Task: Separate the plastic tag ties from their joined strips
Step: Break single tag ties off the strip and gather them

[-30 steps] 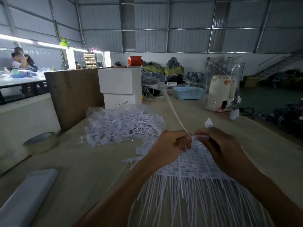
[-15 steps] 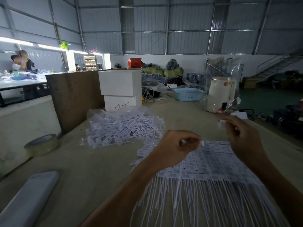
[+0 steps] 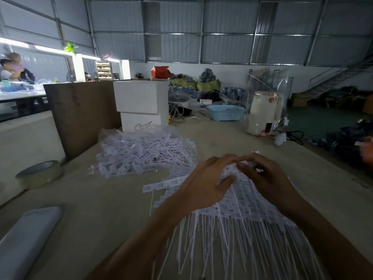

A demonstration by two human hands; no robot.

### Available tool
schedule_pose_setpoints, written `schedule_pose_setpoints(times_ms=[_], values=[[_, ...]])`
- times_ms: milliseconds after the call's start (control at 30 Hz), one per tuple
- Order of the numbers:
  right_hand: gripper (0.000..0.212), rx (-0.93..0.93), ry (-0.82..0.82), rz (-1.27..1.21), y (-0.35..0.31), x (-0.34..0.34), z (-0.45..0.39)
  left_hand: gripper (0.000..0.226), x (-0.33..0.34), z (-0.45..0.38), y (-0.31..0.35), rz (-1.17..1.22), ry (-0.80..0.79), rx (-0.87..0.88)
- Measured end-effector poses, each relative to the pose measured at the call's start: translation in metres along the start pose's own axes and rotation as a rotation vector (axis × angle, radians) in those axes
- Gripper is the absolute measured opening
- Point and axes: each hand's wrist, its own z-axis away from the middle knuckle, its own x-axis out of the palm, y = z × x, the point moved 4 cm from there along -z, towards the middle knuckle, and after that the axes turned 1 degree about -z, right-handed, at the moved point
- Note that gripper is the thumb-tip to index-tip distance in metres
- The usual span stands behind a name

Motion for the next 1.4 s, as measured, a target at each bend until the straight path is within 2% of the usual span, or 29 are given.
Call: schedule_pose_setpoints(times_ms=[67,200,300,367,467,533,600,700,800,867,967,1067,1233,1300,1400], values=[[0.012,0.029,0.029,-0.018,0.001,-0.001,-0.001,0.041,0.001,0.002,0.0,-0.042,0.017,0.016],[0.01,0.078,0.115,0.0,0.002,-0.008,-0.001,0.038,-0.002,0.0,-0.001,-0.074,0.119,0.039],[0.013,0.195,0.104,-0.223,0.007,-0.01,0.003,0.04,-0.005,-0.001,-0.01,-0.115,0.15,-0.025],[0.013,0.239,0.05,-0.318,0.005,-0.004,0.007,0.031,-0.003,0.002,-0.01,-0.232,0.173,0.045],[0.012,0.123,-0.002,-0.12,-0.003,-0.002,0.007,0.025,-0.005,0.003,-0.008,-0.332,0.213,0.121],[0.022,0.025,0.007,0.092,-0.007,-0.005,0.006,0.023,-0.009,0.001,-0.009,-0.325,0.203,0.115],[0.028,-0.12,0.045,0.237,-0.014,-0.008,0.007,0.022,-0.012,-0.001,-0.011,-0.215,0.163,0.056],[0.022,-0.309,0.097,0.409,-0.024,-0.007,0.01,0.016,-0.016,-0.005,-0.013,0.084,0.1,-0.041],[0.02,-0.266,0.094,0.435,-0.02,-0.005,0.009,0.013,-0.019,-0.007,-0.011,0.205,0.07,-0.105],[0.019,-0.13,0.139,0.377,-0.013,-0.015,0.005,0.012,-0.021,-0.007,-0.01,0.249,0.067,-0.121],[0.012,0.089,0.268,0.13,0.0,-0.046,0.0,0.016,-0.025,-0.008,-0.005,0.234,0.115,-0.075],[0.011,0.219,0.193,-0.204,0.004,-0.046,0.003,0.022,-0.024,-0.008,-0.001,0.18,0.183,-0.001],[0.028,0.196,-0.089,-0.352,-0.013,0.007,0.01,0.026,-0.014,-0.004,-0.002,-0.049,0.211,0.086],[0.04,0.229,-0.128,-0.474,-0.017,0.014,0.01,0.024,-0.01,-0.003,-0.001,-0.122,0.229,0.173],[0.031,0.202,-0.118,-0.325,-0.018,0.016,0.011,0.023,-0.01,-0.004,0.001,-0.15,0.247,0.178]])
